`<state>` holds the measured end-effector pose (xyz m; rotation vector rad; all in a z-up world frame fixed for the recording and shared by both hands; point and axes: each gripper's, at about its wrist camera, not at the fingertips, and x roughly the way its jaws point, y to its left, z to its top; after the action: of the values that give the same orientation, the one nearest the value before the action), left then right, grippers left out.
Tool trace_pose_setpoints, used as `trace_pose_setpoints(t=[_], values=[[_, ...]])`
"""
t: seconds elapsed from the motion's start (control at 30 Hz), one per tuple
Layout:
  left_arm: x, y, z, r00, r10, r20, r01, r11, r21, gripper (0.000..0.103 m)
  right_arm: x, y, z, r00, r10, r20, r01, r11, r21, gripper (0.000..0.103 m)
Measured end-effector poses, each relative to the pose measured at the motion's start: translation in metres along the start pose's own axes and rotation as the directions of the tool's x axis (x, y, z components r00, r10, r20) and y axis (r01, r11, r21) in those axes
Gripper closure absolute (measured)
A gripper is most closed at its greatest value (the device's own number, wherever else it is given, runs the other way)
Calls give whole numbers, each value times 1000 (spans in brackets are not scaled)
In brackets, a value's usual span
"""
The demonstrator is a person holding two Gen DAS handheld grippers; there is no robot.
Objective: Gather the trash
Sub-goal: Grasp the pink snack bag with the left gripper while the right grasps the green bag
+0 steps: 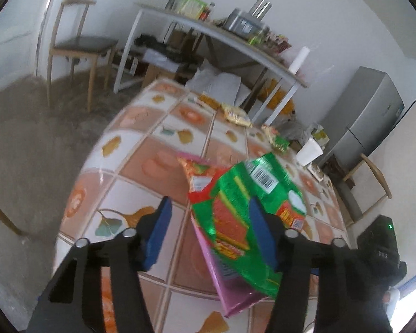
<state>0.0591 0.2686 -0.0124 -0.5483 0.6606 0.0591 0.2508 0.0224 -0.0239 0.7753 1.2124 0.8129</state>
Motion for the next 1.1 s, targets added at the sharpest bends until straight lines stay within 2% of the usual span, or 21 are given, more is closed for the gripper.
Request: trace_pose_setpoints(t=[0.1, 0.23, 0.33, 0.4, 0.5, 0.57, 0.63, 0.77, 0.83, 0.9, 0.93, 1.0, 1.1], values=[[11, 3, -4, 999, -39, -30, 39, 999, -15, 63, 21, 6, 11, 1000, -12, -21, 12, 1000, 1, 49], [18, -1, -8, 992, -102, -67, 102, 995, -10, 75, 32, 13, 22, 1000, -28, -4, 28, 999, -15, 64], [17, -6, -9, 986, -150, -73, 150, 989, -7, 76, 32, 16, 25, 999, -41, 18, 41, 999, -11, 72], [14, -12, -12, 974, -208, -87, 208, 978, -7, 76, 32, 13, 30, 998, -47, 33, 47, 999, 1, 78], [14, -21, -19, 942, -307, -137, 308, 951, -17, 76, 21, 5, 32, 995, -73, 69, 73, 997, 10, 92], [13, -26, -23, 922, -350, -165, 353, 935, -11, 76, 11, -1, 32, 994, -76, 81, 74, 997, 19, 94], [9, -29, -24, 917, -364, -162, 370, 929, 4, 68, -2, -4, 31, 985, -133, 109, 132, 991, 11, 94], [5, -20, -15, 947, -303, -107, 304, 953, -12, 59, -16, -6, 26, 956, -242, 169, 249, 968, -23, 95], [12, -14, -10, 970, -216, -116, 215, 976, -25, 58, -27, -7, 25, 930, -304, 207, 318, 947, -40, 95], [22, -11, -8, 983, -118, -141, 118, 993, -13, 58, -34, -10, 24, 920, -321, 224, 339, 940, -46, 95], [29, -10, -7, 983, -78, -168, 77, 997, -13, 58, -37, -11, 24, 916, -326, 232, 345, 938, -44, 95], [37, -8, -9, 976, -54, -212, 49, 998, -29, 58, -45, -18, 20, 912, -335, 238, 354, 935, -39, 94], [47, -7, -13, 961, -75, -266, 59, 996, -66, 58, -48, -28, 17, 913, -334, 235, 350, 936, -27, 94]])
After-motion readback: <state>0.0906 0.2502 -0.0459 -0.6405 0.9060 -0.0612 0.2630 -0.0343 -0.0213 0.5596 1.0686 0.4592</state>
